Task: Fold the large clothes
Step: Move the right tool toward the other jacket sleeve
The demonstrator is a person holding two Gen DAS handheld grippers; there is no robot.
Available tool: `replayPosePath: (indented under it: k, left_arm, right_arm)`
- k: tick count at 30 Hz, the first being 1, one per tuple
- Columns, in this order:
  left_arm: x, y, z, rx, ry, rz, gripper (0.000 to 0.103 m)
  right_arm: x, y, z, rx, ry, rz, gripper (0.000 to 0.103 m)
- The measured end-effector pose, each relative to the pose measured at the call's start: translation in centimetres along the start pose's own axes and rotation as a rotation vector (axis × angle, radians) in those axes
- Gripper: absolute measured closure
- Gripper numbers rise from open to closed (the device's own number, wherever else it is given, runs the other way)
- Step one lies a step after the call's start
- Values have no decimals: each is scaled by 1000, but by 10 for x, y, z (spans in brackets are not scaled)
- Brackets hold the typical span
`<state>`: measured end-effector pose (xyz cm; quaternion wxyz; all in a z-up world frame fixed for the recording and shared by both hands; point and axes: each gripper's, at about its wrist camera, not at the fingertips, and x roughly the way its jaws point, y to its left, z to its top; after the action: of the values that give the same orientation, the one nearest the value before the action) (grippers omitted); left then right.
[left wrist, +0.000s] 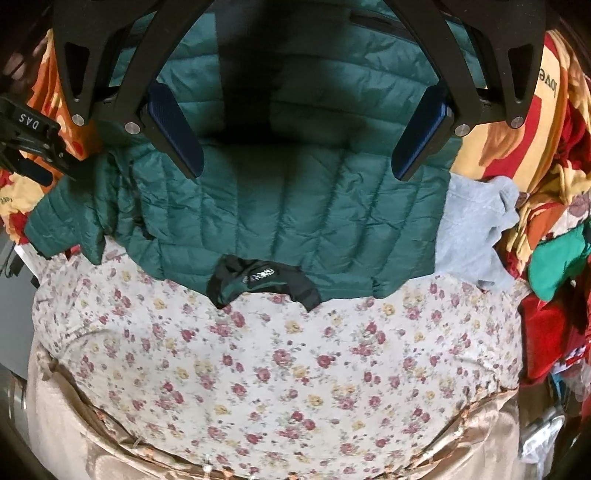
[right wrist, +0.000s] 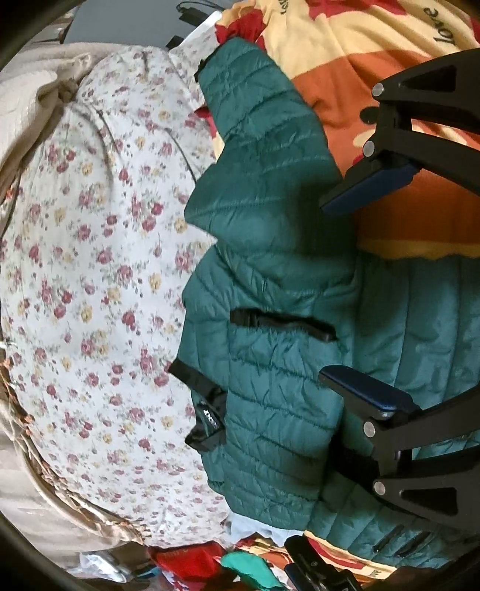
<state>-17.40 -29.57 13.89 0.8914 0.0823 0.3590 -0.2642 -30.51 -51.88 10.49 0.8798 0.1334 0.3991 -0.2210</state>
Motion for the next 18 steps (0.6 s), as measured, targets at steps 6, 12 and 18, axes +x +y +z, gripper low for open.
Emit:
replayPosePath:
  k: [6, 12, 18]
  left_arm:
    - [4, -10, -3, 10, 29, -23, 1]
    - [11, -8, -4, -28, 53, -38, 1]
    - [16, -6, -5, -38, 58, -38, 1]
  right_arm:
    - [0, -18, -3, 17, 4, -19, 21]
    - [5, -42, -6, 38, 17, -59, 21]
    - [14, -65, -6, 64, 33, -97, 21]
